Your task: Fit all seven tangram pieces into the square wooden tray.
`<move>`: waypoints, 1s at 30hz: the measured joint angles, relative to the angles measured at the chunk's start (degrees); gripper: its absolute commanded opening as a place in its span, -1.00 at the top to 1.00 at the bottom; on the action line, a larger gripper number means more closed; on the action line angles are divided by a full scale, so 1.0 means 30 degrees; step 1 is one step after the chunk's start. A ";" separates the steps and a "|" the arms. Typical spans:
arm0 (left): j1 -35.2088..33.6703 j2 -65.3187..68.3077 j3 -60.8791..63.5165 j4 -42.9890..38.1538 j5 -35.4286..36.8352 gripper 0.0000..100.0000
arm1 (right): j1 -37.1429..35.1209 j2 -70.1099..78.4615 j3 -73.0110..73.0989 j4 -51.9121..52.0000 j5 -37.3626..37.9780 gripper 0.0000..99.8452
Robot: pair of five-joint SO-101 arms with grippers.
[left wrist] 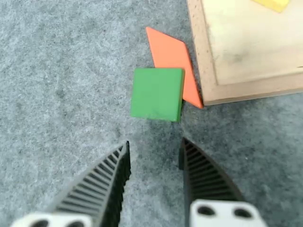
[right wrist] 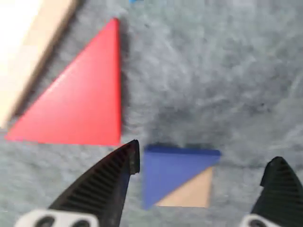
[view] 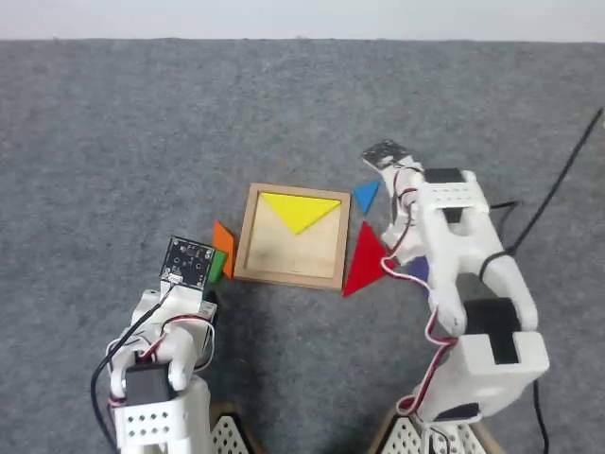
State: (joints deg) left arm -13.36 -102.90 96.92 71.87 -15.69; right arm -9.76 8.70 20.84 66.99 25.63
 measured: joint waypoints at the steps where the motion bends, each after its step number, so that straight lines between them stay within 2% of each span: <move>1: 0.0000 0.0000 0.0000 0.0000 0.0000 0.66 | -0.0527 -0.0088 0.0000 0.0147 -0.0791 0.20; 7: 0.0000 0.0000 0.0000 0.0000 0.0000 0.66 | -0.2667 -0.1143 -0.0029 0.0176 -0.6330 0.21; 16: 0.0000 0.0000 0.0000 0.0000 0.0000 0.66 | -0.3575 -0.0088 -0.0088 0.0000 -1.6000 0.21; 26: 0.0000 0.0000 0.0000 0.0000 0.0000 0.66 | -0.3575 0.3077 -0.2813 0.0029 -1.6908 0.21; 30: 0.0000 0.0000 0.0000 0.0000 0.0000 0.66 | -0.2549 0.3077 -0.2872 0.0000 -1.6908 0.21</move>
State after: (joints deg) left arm -13.36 -102.90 96.92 71.87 -15.69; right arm -17.41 17.93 12.22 66.99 -25.10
